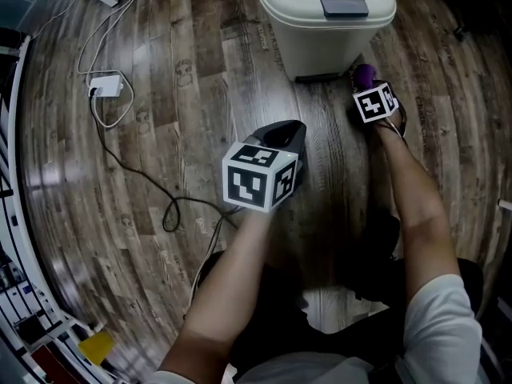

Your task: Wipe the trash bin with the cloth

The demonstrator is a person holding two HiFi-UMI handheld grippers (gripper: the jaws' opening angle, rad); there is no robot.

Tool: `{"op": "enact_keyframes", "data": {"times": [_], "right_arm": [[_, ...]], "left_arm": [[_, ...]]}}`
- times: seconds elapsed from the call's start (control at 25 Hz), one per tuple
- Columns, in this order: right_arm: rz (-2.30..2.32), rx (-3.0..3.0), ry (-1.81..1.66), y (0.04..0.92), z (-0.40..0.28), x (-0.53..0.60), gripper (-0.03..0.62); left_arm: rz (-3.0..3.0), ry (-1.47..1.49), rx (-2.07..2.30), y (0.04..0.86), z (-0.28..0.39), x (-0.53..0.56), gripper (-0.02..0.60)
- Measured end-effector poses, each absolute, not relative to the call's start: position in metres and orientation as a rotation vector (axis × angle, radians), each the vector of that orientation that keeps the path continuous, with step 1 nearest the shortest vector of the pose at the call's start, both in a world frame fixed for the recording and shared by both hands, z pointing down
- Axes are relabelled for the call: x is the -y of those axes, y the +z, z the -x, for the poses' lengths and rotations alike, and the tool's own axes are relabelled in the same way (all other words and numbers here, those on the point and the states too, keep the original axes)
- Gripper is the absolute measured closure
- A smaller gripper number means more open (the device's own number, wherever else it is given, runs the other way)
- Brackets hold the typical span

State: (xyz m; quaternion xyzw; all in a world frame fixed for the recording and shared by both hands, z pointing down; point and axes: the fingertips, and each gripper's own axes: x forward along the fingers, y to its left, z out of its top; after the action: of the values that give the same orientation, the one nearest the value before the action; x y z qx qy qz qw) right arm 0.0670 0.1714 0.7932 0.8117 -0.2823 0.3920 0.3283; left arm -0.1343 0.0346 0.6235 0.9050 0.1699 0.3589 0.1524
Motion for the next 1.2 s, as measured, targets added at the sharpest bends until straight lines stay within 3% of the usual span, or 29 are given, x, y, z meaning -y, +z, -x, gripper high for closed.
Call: {"op": "enact_keyframes", "data": {"times": [1.2], "right_arm": [[-1.915, 0.941, 0.854, 0.819, 0.009, -0.008, 0.505]], "left_arm": [[-2.634, 0.976, -0.414, 0.603, 0.159, -0.001, 0.577]]}}
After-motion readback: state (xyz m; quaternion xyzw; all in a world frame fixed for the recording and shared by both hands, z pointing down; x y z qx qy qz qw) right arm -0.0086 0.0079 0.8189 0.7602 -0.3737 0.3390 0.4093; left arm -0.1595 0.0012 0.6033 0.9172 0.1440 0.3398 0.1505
